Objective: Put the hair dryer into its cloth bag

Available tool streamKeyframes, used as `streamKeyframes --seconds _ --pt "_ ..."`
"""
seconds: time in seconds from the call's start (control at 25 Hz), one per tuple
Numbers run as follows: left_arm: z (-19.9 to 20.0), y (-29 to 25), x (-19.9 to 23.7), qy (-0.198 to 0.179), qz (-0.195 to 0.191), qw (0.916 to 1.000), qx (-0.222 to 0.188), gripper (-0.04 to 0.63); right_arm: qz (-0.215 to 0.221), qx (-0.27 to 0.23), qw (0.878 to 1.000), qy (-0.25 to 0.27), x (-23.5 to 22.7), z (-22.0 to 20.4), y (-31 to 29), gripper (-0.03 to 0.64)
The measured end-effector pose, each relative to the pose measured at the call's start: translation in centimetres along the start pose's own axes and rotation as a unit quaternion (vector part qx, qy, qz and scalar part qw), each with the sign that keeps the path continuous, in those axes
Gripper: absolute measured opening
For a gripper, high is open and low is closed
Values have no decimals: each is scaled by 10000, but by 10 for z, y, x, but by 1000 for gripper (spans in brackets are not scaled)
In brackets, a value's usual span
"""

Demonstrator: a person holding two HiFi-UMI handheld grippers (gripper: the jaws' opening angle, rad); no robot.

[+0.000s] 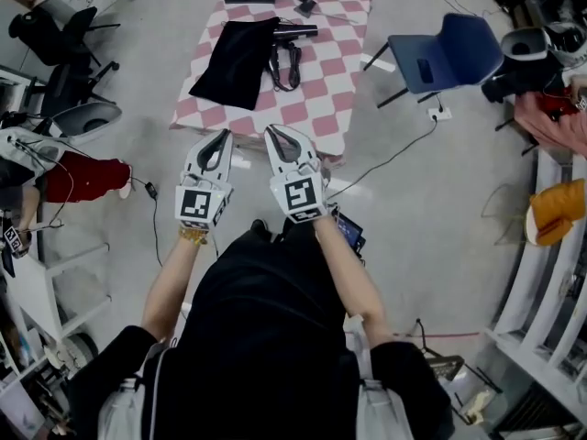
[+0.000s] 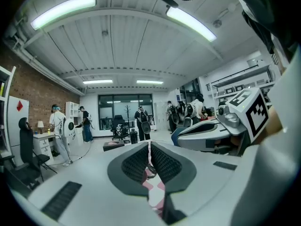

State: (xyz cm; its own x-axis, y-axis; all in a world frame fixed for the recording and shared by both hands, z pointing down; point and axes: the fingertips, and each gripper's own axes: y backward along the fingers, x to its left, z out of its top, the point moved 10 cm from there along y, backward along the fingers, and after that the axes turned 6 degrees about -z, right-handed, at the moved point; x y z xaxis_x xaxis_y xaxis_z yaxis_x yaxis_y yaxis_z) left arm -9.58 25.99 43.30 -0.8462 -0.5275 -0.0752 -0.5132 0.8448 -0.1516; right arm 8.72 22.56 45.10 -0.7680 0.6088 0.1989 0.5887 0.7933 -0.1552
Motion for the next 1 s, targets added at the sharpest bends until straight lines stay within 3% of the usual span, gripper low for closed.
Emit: streamKeyframes --seconds 0.24,0.44,0.84,1.0 --pt "-2 -48 -12 127 309 9992 208 15 207 131 9997 -89 -54 -16 -26 18" --pt "-6 -83 3 154 324 9988 343 15 174 292 9991 -254 -76 -28 -55 18" --pt "-37 -175 107 242 33 9969 748 20 -139 788 9964 -274 -96 -34 -152 18" --pt "-54 -215 150 273 -317 9950 910 37 -459 1049 9930 -290 -102 -35 -186 18"
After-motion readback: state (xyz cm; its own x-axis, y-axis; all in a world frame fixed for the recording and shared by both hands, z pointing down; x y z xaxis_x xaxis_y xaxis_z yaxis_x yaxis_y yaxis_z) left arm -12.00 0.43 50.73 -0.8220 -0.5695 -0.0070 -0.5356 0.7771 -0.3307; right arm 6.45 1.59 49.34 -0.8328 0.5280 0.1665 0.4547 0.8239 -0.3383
